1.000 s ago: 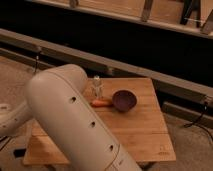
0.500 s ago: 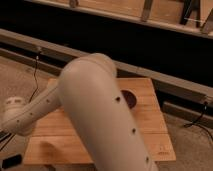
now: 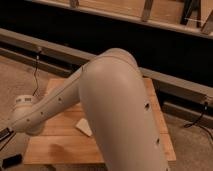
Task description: Push the eraser across the table
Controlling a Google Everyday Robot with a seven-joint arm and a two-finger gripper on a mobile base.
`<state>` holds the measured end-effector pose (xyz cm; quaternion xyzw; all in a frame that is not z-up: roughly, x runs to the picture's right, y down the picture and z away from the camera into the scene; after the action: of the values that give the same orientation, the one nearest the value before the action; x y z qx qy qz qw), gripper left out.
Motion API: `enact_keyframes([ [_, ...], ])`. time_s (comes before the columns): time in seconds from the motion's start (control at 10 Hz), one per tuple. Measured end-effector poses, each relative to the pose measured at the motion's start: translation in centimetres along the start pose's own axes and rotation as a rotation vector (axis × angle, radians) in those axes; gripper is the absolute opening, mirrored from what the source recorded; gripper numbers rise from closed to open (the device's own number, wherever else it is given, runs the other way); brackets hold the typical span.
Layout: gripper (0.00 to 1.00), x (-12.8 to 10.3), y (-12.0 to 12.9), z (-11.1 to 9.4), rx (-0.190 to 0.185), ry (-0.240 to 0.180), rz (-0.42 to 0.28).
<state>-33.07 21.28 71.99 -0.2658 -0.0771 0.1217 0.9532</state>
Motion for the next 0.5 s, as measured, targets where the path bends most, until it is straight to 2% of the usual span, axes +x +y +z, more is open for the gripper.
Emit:
enact_keyframes([
  [0.5, 0.04, 0.02, 0.11, 0.15, -0.002, 0.002, -0.002],
])
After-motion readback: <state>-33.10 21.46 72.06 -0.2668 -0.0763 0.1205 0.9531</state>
